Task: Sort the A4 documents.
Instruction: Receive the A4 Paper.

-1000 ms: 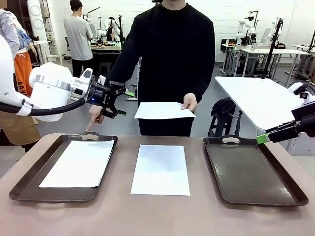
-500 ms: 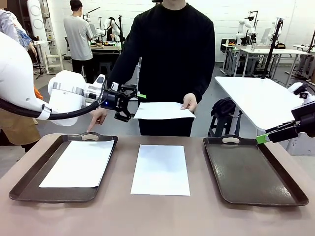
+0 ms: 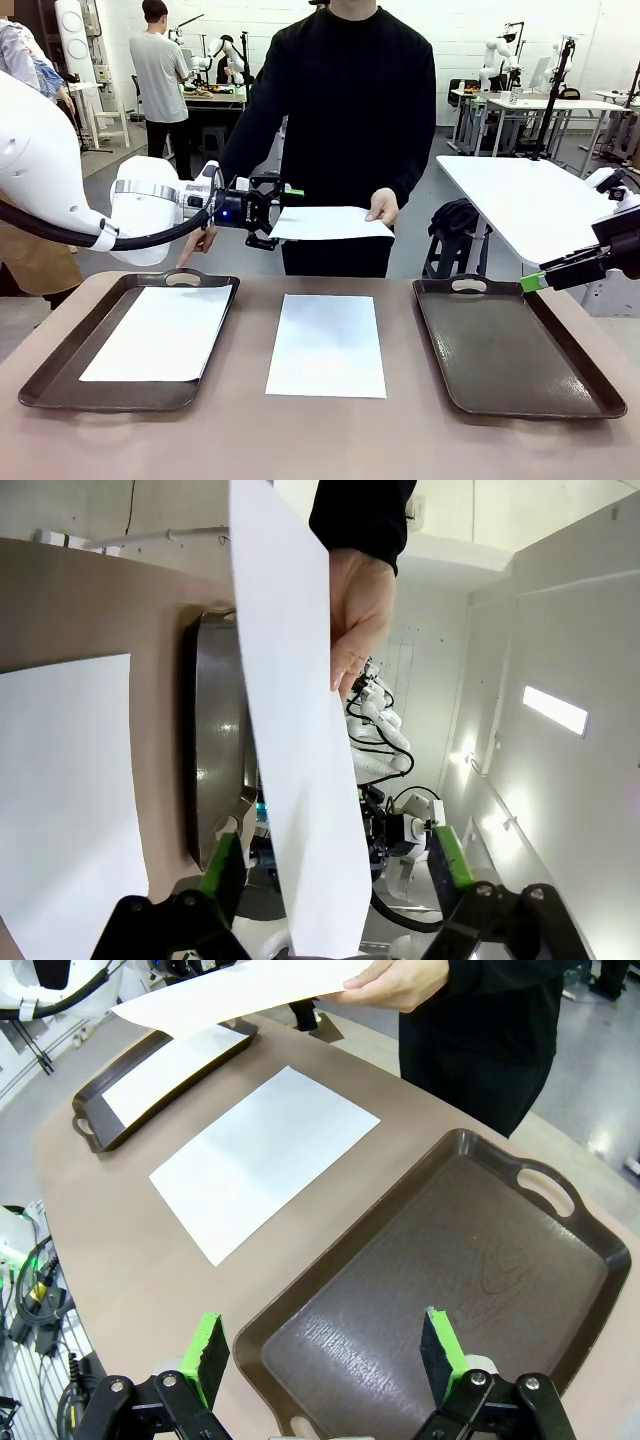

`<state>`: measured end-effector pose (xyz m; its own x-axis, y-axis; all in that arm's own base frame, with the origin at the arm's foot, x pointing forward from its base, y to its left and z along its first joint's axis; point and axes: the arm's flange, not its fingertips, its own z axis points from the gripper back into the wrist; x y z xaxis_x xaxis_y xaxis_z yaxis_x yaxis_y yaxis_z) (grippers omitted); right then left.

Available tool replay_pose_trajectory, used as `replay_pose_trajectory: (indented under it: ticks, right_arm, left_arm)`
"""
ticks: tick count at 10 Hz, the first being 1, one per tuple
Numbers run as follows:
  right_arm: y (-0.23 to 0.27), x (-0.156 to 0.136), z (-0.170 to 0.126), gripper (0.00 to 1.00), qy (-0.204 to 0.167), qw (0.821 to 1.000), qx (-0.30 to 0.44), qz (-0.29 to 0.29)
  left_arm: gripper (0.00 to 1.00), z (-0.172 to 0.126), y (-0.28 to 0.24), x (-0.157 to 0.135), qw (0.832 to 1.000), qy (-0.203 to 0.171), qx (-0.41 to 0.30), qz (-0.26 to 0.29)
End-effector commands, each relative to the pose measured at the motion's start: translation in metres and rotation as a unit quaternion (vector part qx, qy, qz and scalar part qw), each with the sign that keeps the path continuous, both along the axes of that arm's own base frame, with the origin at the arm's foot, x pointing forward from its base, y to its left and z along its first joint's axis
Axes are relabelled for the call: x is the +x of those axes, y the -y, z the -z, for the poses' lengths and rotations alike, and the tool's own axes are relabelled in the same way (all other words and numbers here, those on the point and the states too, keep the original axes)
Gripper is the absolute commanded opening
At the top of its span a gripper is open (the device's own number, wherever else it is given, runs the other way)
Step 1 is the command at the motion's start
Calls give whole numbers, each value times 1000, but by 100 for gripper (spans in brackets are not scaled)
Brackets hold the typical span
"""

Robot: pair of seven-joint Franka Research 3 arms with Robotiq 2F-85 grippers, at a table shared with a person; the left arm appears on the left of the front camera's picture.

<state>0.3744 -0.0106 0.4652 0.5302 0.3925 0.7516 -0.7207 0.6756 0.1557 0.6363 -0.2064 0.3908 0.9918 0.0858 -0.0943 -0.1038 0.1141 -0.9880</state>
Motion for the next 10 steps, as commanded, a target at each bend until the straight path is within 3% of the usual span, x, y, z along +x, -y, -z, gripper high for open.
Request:
replay_pose_trajectory:
  ticks: [1,2,3,4,5,6,7,8,10]
  right_arm:
    - [0,5,3,100,7,1000,11,-7]
    - [0,5,3,100,7,1000,11,-7]
    - [0,5,3,100,7,1000,11,-7]
    - [0,5,3,100,7,1000,11,-7]
    - [0,5,3,100,7,1000,11,-7]
    - [0,5,3,100,7,1000,11,-7]
    - [0,5,3,100,7,1000,11,-7]
    - [0,5,3,100,7,1000,11,-7]
    - [0,5,3,100,7,1000,11,-7]
  left_arm:
    - [81,-1,-1,5,1000,-3,-11,0]
    - [63,0,-1,5,1000,-4,-14,3]
    - [62,0,-1,4,1000,-2,-11,3]
    - [44,-1,-2,4,1000,0,-8,2]
    - [43,-1,-2,4,1000,0,-7,1]
    - [24,-1,-2,3,1000,0,-7,-1]
    - [23,-1,-2,2,1000,0,-8,-1]
    - [5,-2,-3,2,1000,1,-5,-1]
    - [0,-3,-4,1,1000,4,-3,0]
